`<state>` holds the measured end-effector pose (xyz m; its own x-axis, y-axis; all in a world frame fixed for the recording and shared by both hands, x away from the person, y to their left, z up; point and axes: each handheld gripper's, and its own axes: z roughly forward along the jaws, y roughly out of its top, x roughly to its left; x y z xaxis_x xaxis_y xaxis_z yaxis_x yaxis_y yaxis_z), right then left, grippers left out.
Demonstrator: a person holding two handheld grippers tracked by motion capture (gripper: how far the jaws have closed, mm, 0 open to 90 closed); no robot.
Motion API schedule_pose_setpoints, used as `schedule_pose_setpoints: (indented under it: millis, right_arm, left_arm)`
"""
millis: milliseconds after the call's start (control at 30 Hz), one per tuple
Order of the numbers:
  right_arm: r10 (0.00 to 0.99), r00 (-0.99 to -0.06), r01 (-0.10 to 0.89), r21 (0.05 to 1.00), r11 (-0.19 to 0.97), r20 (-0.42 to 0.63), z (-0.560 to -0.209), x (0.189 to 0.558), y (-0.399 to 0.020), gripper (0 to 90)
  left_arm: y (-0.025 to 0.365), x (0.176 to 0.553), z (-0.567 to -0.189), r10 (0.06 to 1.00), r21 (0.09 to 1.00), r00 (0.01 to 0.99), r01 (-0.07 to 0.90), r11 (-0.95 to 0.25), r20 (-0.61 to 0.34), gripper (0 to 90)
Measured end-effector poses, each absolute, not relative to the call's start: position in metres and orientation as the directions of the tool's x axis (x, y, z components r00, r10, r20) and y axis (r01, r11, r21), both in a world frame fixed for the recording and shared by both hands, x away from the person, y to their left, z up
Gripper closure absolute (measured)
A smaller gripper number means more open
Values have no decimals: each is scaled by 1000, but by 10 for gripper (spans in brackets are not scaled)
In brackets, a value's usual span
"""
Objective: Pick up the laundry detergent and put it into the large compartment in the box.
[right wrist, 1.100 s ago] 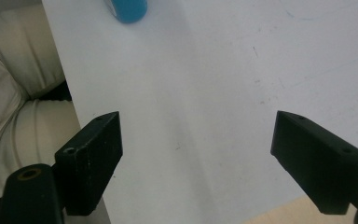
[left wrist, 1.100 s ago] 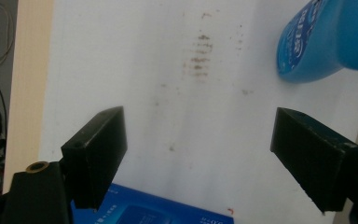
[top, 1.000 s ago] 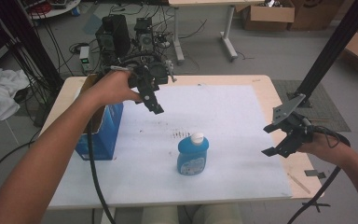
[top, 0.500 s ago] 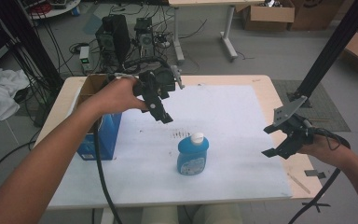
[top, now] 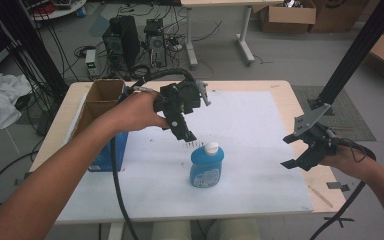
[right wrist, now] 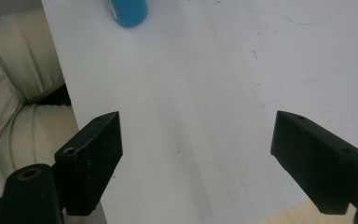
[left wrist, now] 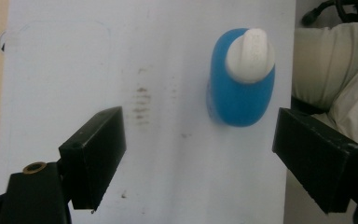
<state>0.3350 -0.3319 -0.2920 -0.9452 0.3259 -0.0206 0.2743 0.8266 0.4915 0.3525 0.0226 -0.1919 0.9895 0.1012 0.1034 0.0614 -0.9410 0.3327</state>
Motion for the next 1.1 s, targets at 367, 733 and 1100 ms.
schedule_pose_setpoints:
  millis: [367, 733, 1100]
  right_arm:
    - [327, -945, 276, 497, 823, -16, -293, 335, -333, 166]
    - [327, -945, 276, 506, 817, -13, -293, 334, -333, 166]
    - [324, -946, 276, 514, 812, -4, -296, 334, -334, 166]
  left_arm:
    - [3, 346, -204, 83, 326, 996, 65, -943, 40, 178]
    - [-10, 338, -216, 78, 334, 996, 59, -941, 43, 177]
    - [-19, 337, -235, 81, 323, 996, 66, -944, 33, 176]
